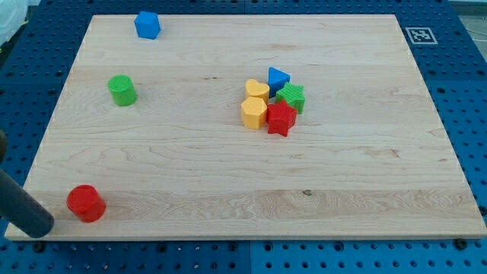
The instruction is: Slide the red circle towards the center
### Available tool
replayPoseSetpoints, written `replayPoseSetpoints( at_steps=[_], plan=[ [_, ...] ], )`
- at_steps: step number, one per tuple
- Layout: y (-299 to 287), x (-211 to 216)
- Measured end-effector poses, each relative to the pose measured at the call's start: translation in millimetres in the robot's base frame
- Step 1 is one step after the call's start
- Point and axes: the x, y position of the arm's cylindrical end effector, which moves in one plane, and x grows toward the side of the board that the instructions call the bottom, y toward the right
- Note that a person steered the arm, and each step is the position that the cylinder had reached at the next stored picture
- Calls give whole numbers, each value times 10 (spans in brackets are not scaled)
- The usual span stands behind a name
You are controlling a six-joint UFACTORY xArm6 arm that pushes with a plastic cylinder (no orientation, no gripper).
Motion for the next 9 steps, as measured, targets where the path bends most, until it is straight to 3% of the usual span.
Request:
replayPoseSetpoints(
  at_steps=[3,5,7,9],
  plan=[
    [191,-215],
    [324,-55],
    [848,-206],
    [892,-212]
  ],
)
